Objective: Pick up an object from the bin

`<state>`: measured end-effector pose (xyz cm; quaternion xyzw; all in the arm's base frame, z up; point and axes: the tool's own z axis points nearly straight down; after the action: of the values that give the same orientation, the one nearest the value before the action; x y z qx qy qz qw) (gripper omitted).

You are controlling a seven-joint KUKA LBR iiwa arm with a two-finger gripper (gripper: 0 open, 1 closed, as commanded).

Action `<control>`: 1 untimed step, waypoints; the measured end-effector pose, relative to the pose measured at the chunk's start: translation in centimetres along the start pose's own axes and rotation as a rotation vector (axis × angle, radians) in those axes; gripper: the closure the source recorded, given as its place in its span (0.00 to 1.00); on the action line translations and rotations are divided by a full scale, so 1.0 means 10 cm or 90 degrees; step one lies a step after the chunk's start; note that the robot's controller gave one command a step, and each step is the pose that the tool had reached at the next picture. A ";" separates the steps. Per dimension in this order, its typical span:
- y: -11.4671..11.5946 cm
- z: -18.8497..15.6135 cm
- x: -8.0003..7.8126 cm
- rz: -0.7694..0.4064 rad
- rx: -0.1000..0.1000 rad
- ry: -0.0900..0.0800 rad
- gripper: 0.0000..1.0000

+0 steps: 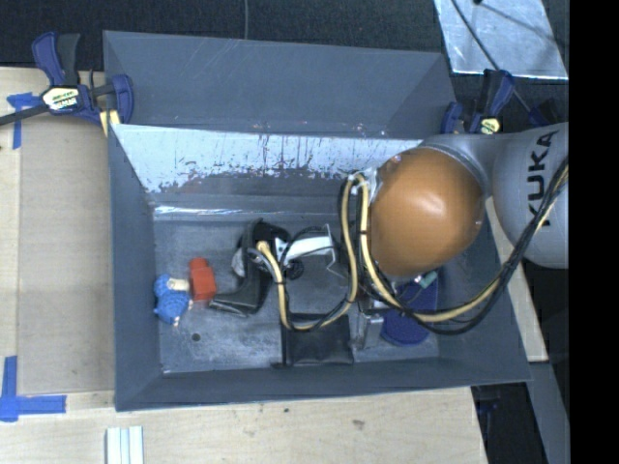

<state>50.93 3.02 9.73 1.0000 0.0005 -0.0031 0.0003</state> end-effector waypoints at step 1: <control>-0.09 0.29 -0.13 -0.018 0.000 0.000 0.00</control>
Offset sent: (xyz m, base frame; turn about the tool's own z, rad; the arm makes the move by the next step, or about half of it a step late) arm -0.0112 0.0086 -0.0273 -0.0270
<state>49.62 3.96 6.80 0.9999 0.0147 -0.0031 0.0000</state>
